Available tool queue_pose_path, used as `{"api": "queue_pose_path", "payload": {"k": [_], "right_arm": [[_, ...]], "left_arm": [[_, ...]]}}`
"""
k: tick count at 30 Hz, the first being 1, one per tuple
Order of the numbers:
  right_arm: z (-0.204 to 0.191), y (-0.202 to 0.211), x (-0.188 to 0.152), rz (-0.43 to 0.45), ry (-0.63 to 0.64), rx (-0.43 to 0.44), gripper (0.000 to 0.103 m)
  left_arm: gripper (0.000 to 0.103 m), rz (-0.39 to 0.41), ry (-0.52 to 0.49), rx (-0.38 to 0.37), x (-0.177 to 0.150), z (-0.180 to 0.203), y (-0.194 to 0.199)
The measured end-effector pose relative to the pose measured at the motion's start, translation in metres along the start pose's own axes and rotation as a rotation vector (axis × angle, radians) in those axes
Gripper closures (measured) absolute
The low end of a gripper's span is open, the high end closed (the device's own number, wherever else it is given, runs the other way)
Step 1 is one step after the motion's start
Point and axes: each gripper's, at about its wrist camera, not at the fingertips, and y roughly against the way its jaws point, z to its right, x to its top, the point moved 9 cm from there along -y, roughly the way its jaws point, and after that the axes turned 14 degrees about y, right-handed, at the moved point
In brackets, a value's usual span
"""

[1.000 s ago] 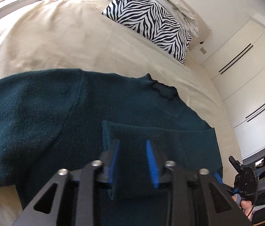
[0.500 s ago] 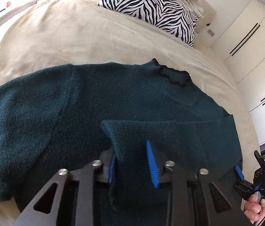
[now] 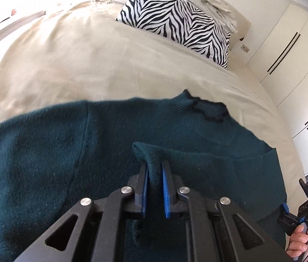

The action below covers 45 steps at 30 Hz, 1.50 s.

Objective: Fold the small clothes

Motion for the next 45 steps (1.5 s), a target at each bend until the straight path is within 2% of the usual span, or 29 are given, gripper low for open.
{"api": "queue_pose_path", "payload": {"k": [3,9,12,14,18,22,24,26,29,32,35,37,39,41,43,45], "right_arm": [[0.004,0.007,-0.004,0.009,0.013,-0.001,0.041],[-0.007,0.024,-0.021,-0.055,0.036,-0.091,0.039],[-0.043,0.037,-0.022,-0.071,0.145,-0.074,0.037],[-0.063,0.032,-0.014,-0.076,0.213,-0.067,0.037],[-0.080,-0.022,0.002,-0.167,0.264,-0.038,0.037],[-0.056,-0.087,0.017,-0.257,0.228,-0.055,0.037],[-0.033,-0.107,0.031,-0.268,0.174,-0.098,0.039],[-0.025,-0.112,0.047,-0.239,0.135,-0.079,0.039],[-0.023,-0.102,0.049,-0.234,0.089,-0.042,0.039],[-0.023,-0.082,0.027,-0.267,0.181,-0.038,0.039],[-0.025,-0.050,-0.002,-0.288,0.265,-0.044,0.039],[-0.019,-0.021,-0.015,-0.291,0.299,-0.101,0.039],[-0.018,0.006,-0.024,-0.288,0.284,-0.106,0.039],[-0.015,0.029,-0.031,-0.272,0.267,-0.137,0.038],[-0.019,0.047,-0.042,-0.256,0.249,-0.117,0.037],[-0.027,0.058,-0.059,-0.258,0.249,-0.097,0.037]], "left_arm": [[0.087,0.022,0.036,-0.049,-0.005,-0.011,0.003],[0.084,0.030,0.030,-0.028,-0.003,-0.010,0.011],[0.071,0.073,0.011,0.015,-0.002,-0.012,0.021],[0.056,0.091,-0.007,0.025,-0.004,-0.011,0.024],[0.055,0.091,-0.049,0.058,-0.011,-0.010,0.014],[0.053,0.096,-0.050,0.039,-0.012,-0.012,0.009],[0.053,0.094,-0.039,0.019,-0.011,-0.014,0.007],[0.053,0.096,-0.033,0.004,-0.011,-0.015,0.007],[0.053,0.102,-0.035,-0.002,-0.012,-0.015,0.005],[0.052,0.099,-0.030,-0.011,-0.011,-0.015,0.005],[0.052,0.085,0.012,-0.062,-0.007,-0.017,0.014],[0.052,0.083,0.062,-0.075,-0.006,-0.025,0.028],[0.049,0.102,0.105,-0.090,-0.008,-0.036,0.057],[0.035,0.144,0.158,-0.132,-0.016,-0.057,0.096],[0.024,0.209,0.261,-0.140,-0.026,-0.097,0.141],[0.020,0.248,0.370,-0.145,-0.037,-0.140,0.173]]}}
